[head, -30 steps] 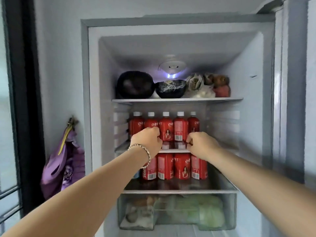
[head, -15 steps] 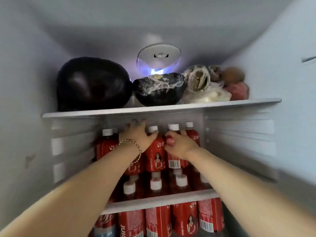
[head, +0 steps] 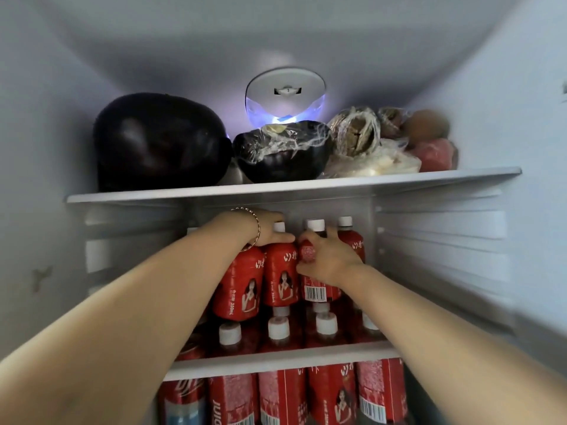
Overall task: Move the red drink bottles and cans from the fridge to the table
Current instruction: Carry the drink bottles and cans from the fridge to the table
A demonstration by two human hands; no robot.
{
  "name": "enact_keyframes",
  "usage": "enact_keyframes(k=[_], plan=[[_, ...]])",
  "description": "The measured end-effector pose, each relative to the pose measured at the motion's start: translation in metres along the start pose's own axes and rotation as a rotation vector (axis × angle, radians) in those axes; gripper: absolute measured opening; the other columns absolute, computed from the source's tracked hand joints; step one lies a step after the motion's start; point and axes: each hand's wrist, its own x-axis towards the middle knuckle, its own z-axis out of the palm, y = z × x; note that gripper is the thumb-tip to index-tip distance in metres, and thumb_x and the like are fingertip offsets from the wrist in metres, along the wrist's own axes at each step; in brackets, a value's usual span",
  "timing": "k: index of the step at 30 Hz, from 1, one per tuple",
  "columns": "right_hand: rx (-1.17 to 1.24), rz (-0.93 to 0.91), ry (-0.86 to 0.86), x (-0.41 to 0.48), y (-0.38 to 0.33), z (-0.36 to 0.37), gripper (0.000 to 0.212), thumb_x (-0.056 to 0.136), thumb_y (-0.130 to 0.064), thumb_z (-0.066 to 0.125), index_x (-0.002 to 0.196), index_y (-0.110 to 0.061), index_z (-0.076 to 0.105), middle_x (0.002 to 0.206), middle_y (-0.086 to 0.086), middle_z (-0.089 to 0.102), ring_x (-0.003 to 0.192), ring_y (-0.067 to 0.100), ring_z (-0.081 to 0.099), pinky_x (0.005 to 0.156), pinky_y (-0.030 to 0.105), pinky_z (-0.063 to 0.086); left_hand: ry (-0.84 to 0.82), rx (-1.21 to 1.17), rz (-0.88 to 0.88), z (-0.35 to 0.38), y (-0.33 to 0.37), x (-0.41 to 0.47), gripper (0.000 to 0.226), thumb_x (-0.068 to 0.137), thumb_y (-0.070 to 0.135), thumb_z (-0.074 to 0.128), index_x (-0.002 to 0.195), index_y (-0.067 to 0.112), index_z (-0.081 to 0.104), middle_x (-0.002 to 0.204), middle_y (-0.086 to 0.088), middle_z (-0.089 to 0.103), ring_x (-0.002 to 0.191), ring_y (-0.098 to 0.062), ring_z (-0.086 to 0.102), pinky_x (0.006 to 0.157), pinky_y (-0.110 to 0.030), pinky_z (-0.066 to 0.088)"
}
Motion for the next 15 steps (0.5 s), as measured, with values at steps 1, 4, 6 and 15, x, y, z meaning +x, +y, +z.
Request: enact_keyframes(k=[1, 4, 6, 15], plan=[[0.021, 0.0, 0.011, 0.0, 0.002, 0.002, 0.059, 0.086, -0.037, 0.06, 0.138, -0.033, 0.033, 0.146, 0.012, 0.019, 0.114, 0.034, 0.052, 0.091, 0.038, 0.051, 0.027, -0.005, 0.002, 0.001, 0.001, 0.0, 0.049, 0.088, 0.058, 0.046, 0.127, 0.028, 0.048, 0.135, 0.0, 0.051, 0.119, -0.022, 0.05, 0.103, -0.038, 0.039], [0.135, -0.002, 0.079, -0.007, 0.008, 0.007, 0.077, 0.081, -0.033, 0.067, 0.142, -0.042, 0.021, 0.147, 0.011, 0.02, 0.115, 0.034, 0.052, 0.091, 0.04, 0.051, 0.15, 0.016, 0.026, 0.002, 0.012, -0.012, 0.044, 0.09, 0.046, 0.05, 0.126, 0.02, 0.049, 0.131, -0.005, 0.054, 0.116, -0.025, 0.052, 0.099, -0.033, 0.041], [0.268, 0.043, 0.143, -0.011, 0.013, 0.004, 0.103, 0.074, -0.026, 0.074, 0.146, -0.042, 0.002, 0.152, 0.011, 0.017, 0.123, 0.031, 0.049, 0.092, 0.037, 0.049, 0.235, 0.097, 0.033, 0.0, 0.027, -0.027, 0.048, 0.091, 0.043, 0.05, 0.128, 0.014, 0.046, 0.128, -0.008, 0.055, 0.115, -0.027, 0.053, 0.093, -0.03, 0.042], [0.503, 0.256, 0.209, -0.046, 0.017, -0.021, 0.06, 0.06, -0.025, 0.082, 0.11, -0.021, 0.05, 0.104, 0.003, 0.062, 0.1, 0.022, 0.061, 0.083, 0.031, 0.049, 0.416, 0.424, 0.179, 0.007, 0.068, -0.082, 0.04, 0.097, 0.034, 0.038, 0.126, 0.008, 0.042, 0.123, -0.011, 0.057, 0.108, -0.03, 0.058, 0.077, -0.033, 0.043]])
